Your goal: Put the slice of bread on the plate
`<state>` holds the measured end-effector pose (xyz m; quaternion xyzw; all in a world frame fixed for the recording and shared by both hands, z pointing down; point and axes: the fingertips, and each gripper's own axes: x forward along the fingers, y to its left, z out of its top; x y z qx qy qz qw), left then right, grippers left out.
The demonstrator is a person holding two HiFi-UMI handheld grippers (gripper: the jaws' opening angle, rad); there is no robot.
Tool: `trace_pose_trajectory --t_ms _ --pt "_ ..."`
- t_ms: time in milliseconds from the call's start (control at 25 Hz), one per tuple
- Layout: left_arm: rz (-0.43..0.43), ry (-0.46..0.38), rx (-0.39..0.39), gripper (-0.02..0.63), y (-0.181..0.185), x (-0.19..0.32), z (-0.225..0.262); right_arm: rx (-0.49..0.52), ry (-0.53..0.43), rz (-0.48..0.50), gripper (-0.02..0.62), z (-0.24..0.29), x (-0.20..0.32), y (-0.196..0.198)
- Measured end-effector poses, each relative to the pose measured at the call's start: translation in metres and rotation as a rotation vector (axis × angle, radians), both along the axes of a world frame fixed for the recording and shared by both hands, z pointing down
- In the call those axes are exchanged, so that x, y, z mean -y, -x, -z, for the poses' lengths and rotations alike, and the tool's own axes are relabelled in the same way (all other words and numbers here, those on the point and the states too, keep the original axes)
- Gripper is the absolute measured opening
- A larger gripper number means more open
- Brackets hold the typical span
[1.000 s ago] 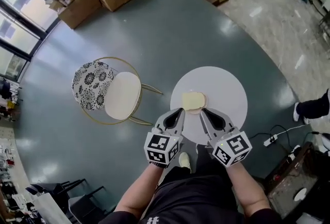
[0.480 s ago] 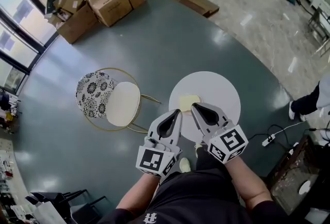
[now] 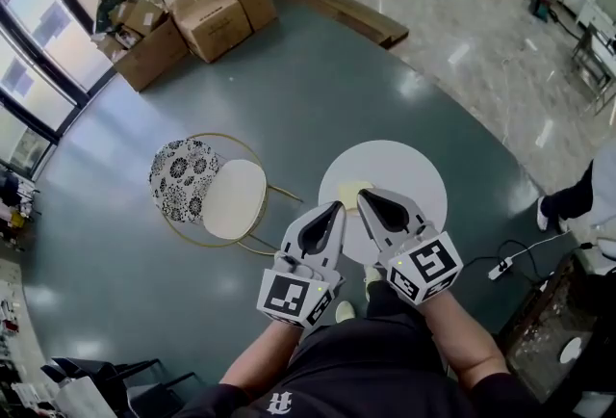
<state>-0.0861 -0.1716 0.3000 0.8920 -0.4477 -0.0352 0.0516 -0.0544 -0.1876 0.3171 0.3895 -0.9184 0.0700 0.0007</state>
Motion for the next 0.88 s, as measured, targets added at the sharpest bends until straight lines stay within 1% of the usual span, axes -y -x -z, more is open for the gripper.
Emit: trace_pose_trajectory --t_ms 360,880 --pt "0.006 -0.024 -0.01 0.006 0.006 -0.01 0.01 0.006 -0.005 0.002 0.005 0.009 -0.01 0.006" --pt "0.009 -0.016 -0.019 0.006 0.011 -0.013 0.006 -0.006 -0.007 0.018 0.005 0.004 -0.015 0.015"
